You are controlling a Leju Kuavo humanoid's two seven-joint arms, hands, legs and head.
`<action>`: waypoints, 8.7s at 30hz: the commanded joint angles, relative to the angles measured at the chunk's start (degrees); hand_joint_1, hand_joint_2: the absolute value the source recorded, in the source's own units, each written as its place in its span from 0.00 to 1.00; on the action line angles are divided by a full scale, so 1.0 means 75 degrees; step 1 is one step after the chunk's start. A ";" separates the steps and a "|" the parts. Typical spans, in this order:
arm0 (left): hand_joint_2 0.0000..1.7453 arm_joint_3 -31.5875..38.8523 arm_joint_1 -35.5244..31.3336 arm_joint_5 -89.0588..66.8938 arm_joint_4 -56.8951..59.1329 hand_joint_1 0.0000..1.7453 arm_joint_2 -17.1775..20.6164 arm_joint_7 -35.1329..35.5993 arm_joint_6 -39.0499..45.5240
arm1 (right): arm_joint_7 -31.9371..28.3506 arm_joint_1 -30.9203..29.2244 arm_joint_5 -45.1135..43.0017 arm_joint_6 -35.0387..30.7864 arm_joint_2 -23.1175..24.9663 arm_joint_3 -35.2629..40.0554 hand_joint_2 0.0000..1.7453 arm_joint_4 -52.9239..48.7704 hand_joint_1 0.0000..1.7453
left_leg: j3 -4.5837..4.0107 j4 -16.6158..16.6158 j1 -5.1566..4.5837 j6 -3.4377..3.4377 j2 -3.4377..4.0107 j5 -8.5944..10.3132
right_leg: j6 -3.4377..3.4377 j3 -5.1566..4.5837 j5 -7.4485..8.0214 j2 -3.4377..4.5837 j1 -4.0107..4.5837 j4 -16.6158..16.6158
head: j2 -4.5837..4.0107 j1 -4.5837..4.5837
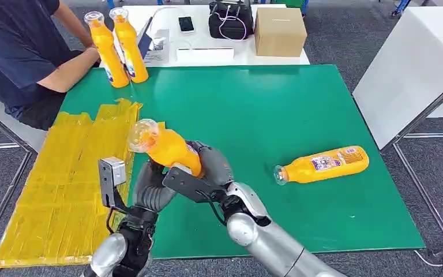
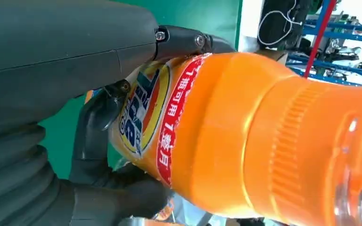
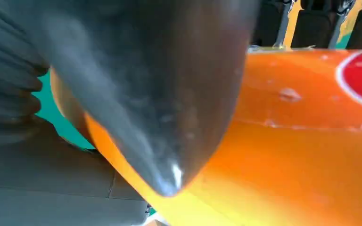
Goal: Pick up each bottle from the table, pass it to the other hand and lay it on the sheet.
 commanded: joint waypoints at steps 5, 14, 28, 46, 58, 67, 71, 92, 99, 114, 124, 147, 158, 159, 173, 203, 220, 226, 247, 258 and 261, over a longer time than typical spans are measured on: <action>1.00 -0.0959 -0.0631 -0.0008 0.0387 1.00 -0.0060 -0.0003 -0.0093 | 0.0015 -0.0291 -0.0024 0.0057 0.0067 0.0628 1.00 0.0754 1.00 | 0.0016 0.0001 0.0003 -0.0005 -0.0010 -0.0003 | -0.0001 0.0023 -0.0007 -0.0014 0.0003 -0.0003 | 0.0000 -0.0003; 1.00 -0.0971 -0.0629 -0.0005 0.0385 1.00 -0.0056 -0.0001 -0.0097 | 0.0010 -0.0277 -0.0022 0.0066 0.0029 0.0633 1.00 0.0715 1.00 | 0.0025 0.0000 0.0003 -0.0006 -0.0016 -0.0007 | -0.0002 0.0034 -0.0013 -0.0022 0.0003 -0.0003 | 0.0000 -0.0003; 1.00 -0.0958 -0.0597 0.0011 0.0368 1.00 -0.0035 0.0007 -0.0119 | 0.0191 -0.0316 0.0365 -0.0007 -0.0042 0.0757 1.00 0.0686 0.00 | 0.0024 0.0000 0.0002 -0.0005 -0.0013 -0.0006 | -0.0002 0.0033 -0.0012 -0.0018 0.0003 -0.0003 | 0.0000 -0.0006; 1.00 -0.0796 -0.0571 -0.0371 0.0298 1.00 -0.0023 -0.0166 0.0000 | 0.0315 -0.0231 0.0933 0.0053 -0.0084 0.0617 0.00 0.0577 0.00 | 0.0018 -0.0002 0.0002 -0.0004 -0.0015 -0.0003 | -0.0001 0.0026 -0.0008 -0.0019 0.0002 -0.0005 | 0.0000 -0.0006; 1.00 -0.0346 -0.0784 -0.2812 0.0318 1.00 -0.0045 -0.0273 0.0557 | 0.0336 -0.0105 0.1309 0.0166 -0.0314 0.0683 0.00 0.0420 0.00 | 0.0016 0.0001 0.0006 -0.0004 -0.0023 -0.0001 | -0.0001 0.0027 -0.0008 -0.0027 0.0006 -0.0007 | 0.0000 -0.0006; 1.00 0.1422 -0.1524 -0.9586 0.1232 1.00 -0.0067 0.1281 -0.0734 | 0.0407 0.0310 0.1576 0.0559 -0.0588 0.0341 0.00 -0.0083 0.00 | 0.0025 0.0001 0.0006 -0.0008 -0.0034 0.0001 | -0.0004 0.0039 -0.0013 -0.0043 0.0006 -0.0005 | 0.0000 -0.0003; 1.00 0.1623 -0.1886 -1.0830 0.2001 1.00 0.0300 0.1606 -0.1146 | 0.0465 0.0735 0.1734 0.0533 -0.1084 0.0251 0.00 -0.0624 0.00 | 0.0021 -0.0010 0.0004 -0.0005 -0.0027 0.0006 | -0.0003 0.0032 -0.0004 -0.0030 0.0004 -0.0014 | 0.0000 -0.0003; 1.00 0.2243 -0.3473 -1.3939 0.6196 1.00 0.1407 0.3319 -0.2596 | 0.0304 0.2644 0.2804 0.0533 -0.1864 -0.1845 0.00 -0.2535 0.00 | 0.0031 -0.0004 0.0000 -0.0007 -0.0012 0.0002 | 0.0000 0.0038 -0.0005 -0.0017 0.0001 -0.0001 | 0.0000 -0.0003; 1.00 0.3807 -0.1672 -1.2192 0.2975 0.00 0.0830 0.2137 -0.0741 | 0.0260 0.4477 0.3829 -0.0258 -0.2180 -0.3412 0.00 -0.5327 0.00 | 0.0012 0.0007 -0.0003 -0.0001 -0.0022 -0.0008 | 0.0004 0.0020 -0.0017 -0.0027 -0.0003 0.0008 | 0.0000 -0.0006; 0.00 0.5011 0.0303 -0.5741 -0.0512 0.00 -0.0528 -0.0114 -0.1138 | -0.0356 0.5723 0.3429 -0.0306 -0.2357 -0.5726 0.00 -0.6257 0.00 | -0.0004 0.0003 -0.0023 0.0008 -0.0006 -0.0012 | 0.0005 -0.0001 -0.0007 -0.0014 -0.0021 -0.0004 | 0.0000 -0.0006; 0.00 0.3805 0.1326 -0.2839 -0.1405 0.00 -0.0196 0.0036 -0.1812 | -0.0849 0.6492 0.2714 0.1278 -0.3841 -0.8088 1.00 -0.5226 0.00 | 0.0000 -0.0003 -0.0035 0.0016 -0.0020 -0.0006 | 0.0014 0.0012 -0.0005 -0.0020 -0.0036 -0.0012 | 0.0000 -0.0006; 0.00 0.3339 0.1063 -0.2210 -0.1001 0.00 -0.0066 0.0220 -0.2078 | -0.0831 0.4942 0.3177 0.1695 -0.4357 -0.7834 1.00 -0.3217 0.00 | 0.0017 -0.0006 -0.0026 0.0015 0.0012 -0.0004 | 0.0019 0.0022 0.0013 0.0005 -0.0024 -0.0018 | 0.0000 -0.0006; 0.00 0.3126 0.0926 -0.1991 -0.0923 0.00 -0.0052 0.0289 -0.2146 | -0.0809 0.4000 0.3404 0.1747 -0.4581 -0.7311 1.00 -0.2291 0.00 | 0.0032 -0.0007 -0.0034 0.0026 0.0005 0.0003 | 0.0030 0.0032 0.0015 0.0001 -0.0035 -0.0018 | 0.0000 -0.0009; 0.00 0.2992 0.0824 -0.1988 -0.0865 0.00 -0.0049 0.0282 -0.2165 | -0.0880 0.3355 0.3588 0.1723 -0.4615 -0.7006 1.00 -0.1643 0.00 | 0.0027 -0.0006 -0.0035 0.0029 0.0017 0.0004 | 0.0032 0.0026 0.0022 0.0014 -0.0035 -0.0018 | 0.0000 -0.0009; 0.00 0.2805 0.1294 -0.2097 -0.1121 0.00 -0.0204 0.0455 -0.2257 | -0.0884 0.0844 0.4770 0.1436 -0.3736 -0.5109 1.00 0.1177 0.00 | 0.0028 -0.0009 -0.0043 0.0054 0.0041 0.0030 | 0.0051 0.0026 0.0046 0.0033 -0.0039 -0.0018 | 0.0000 -0.0009; 0.00 0.2961 0.0913 -0.1794 -0.1215 0.00 -0.0156 0.0650 -0.2166 | -0.1540 -0.1122 0.4565 0.2076 -0.3877 -0.3358 1.00 0.2908 0.00 | -0.0005 0.0003 -0.0050 0.0056 0.0004 0.0039 | 0.0055 0.0005 0.0041 0.0003 -0.0044 0.0002 | 0.0000 -0.0009; 0.00 0.3069 0.1099 -0.1634 -0.1209 0.00 -0.0060 0.0498 -0.2041 | -0.1935 -0.1021 0.4084 0.2477 -0.4606 -0.2822 1.00 0.3321 0.00 | 0.0002 0.0003 -0.0051 0.0056 -0.0017 0.0036 | 0.0056 0.0019 0.0035 -0.0019 -0.0044 -0.0002 | 0.0000 -0.0009; 0.00 0.3044 0.1143 -0.1612 -0.1188 0.00 -0.0056 0.0469 -0.2001 | -0.1898 -0.1024 0.4089 0.2472 -0.4677 -0.2642 1.00 0.3685 0.00 | -0.0012 0.0001 -0.0053 0.0060 -0.0018 0.0042 | 0.0060 0.0005 0.0040 -0.0019 -0.0046 -0.0003 | 0.0000 -0.0009; 0.00 0.2697 0.0593 -0.1166 -0.0973 0.00 -0.0132 0.0504 -0.1778 | -0.2077 -0.1311 0.5058 0.1822 -0.3518 -0.1924 1.00 0.5669 1.00 | 0.0071 -0.0009 -0.0040 0.0056 -0.0031 0.0047 | 0.0054 0.0076 0.0043 -0.0033 -0.0034 -0.0022 | 0.0000 -0.0003; 0.00 0.2690 0.0493 -0.1084 -0.1081 0.00 -0.0111 0.0621 -0.1667 | -0.2116 -0.1413 0.5122 0.2089 -0.3541 -0.1717 1.00 0.5428 1.00 | 0.0105 -0.0005 -0.0044 0.0058 0.0003 0.0045 | 0.0037 0.0100 0.0056 -0.0018 -0.0037 -0.0013 | 0.0000 -0.0006; 0.00 0.2709 0.0537 -0.1029 -0.1034 0.00 -0.0083 0.0524 -0.1706 | -0.2215 -0.1365 0.5142 0.2177 -0.3625 -0.1587 1.00 0.5337 1.00 | 0.0093 -0.0013 -0.0037 0.0049 0.0005 0.0056 | 0.0031 0.0090 0.0066 -0.0017 -0.0030 -0.0025 | 0.0000 -0.0003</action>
